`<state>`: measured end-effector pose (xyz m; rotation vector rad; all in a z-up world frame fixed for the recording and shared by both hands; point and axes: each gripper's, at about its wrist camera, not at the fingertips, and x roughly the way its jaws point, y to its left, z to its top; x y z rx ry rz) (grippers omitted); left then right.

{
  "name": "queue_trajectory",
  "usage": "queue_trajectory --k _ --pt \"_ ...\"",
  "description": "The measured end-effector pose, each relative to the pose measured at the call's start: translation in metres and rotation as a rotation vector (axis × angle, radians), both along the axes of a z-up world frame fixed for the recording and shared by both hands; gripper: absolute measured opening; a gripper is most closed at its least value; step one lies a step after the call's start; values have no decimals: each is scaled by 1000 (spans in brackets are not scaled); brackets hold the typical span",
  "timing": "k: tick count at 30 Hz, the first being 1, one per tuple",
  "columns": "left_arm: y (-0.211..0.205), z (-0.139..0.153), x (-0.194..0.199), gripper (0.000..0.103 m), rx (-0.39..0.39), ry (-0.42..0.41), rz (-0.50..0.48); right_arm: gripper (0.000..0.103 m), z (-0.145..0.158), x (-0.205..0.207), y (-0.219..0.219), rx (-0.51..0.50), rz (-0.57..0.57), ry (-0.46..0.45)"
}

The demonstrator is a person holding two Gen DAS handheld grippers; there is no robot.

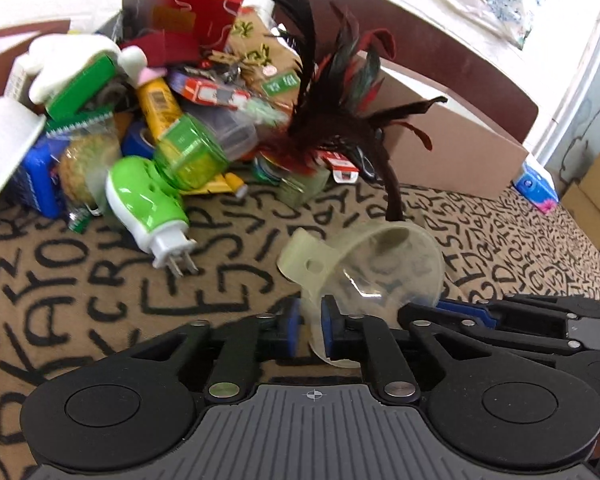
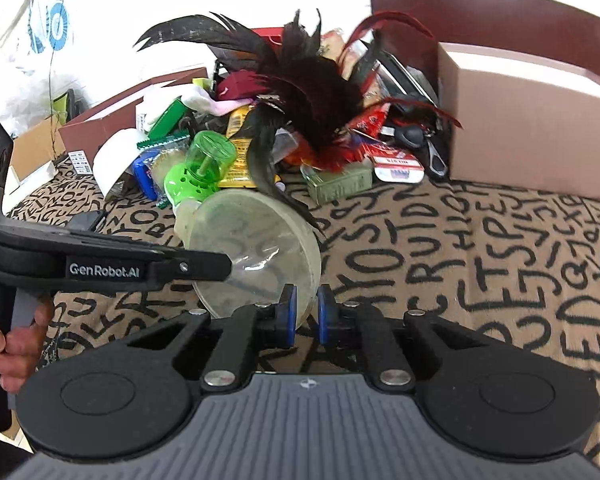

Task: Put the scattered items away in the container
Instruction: 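Close the left tool on the rim of the clear funnel, then lift the funnel with the left tool and carry it over the tan box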

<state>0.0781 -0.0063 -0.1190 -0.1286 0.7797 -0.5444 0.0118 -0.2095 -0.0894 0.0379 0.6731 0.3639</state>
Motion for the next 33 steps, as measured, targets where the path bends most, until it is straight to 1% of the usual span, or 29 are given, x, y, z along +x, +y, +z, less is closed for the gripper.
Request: queue_trajectory --k 1,5,6,7,8,10,11,12,15,19,22,24,27,33 --pt "-1 0 0 37 3 -5 3 13 -1 0 -1 5 -4 -1" --pt "0 -1 2 37 3 -9 15 13 -1 2 -1 13 -8 -3" --pt "-1 -1 4 32 -2 -2 11 14 -1 3 -1 15 -9 -5" --pt "-1 -1 6 16 -6 3 5 14 -1 3 -1 17 -11 -6" --pt "-2 -1 6 15 -6 6 -1 15 -1 3 -1 17 -12 -8" --pt "-4 -1 6 16 3 2 -5 16 0 4 0 12 -15 -14" --pt "-5 -1 6 25 5 2 -7 16 0 4 0 12 -16 -15" --pt "-6 -1 6 30 2 4 -9 16 0 5 0 14 -15 -14" --pt "-8 -1 6 29 8 5 -13 16 0 6 1 15 -9 -9" --pt "-11 4 4 20 13 3 -32 13 3 1 0 -14 -11 -18" --pt "-17 8 0 19 7 11 -50 13 9 -4 -9 -2 -21 -14" --pt "-22 12 -3 16 4 5 -67 13 16 -9 -15 -1 -34 -22" --pt "-32 22 -8 16 -5 -19 -95 13 28 -18 -23 -9 -52 -48" --pt "-56 53 -14 16 -32 -102 -147 13 57 -31 -44 -10 -98 -131"
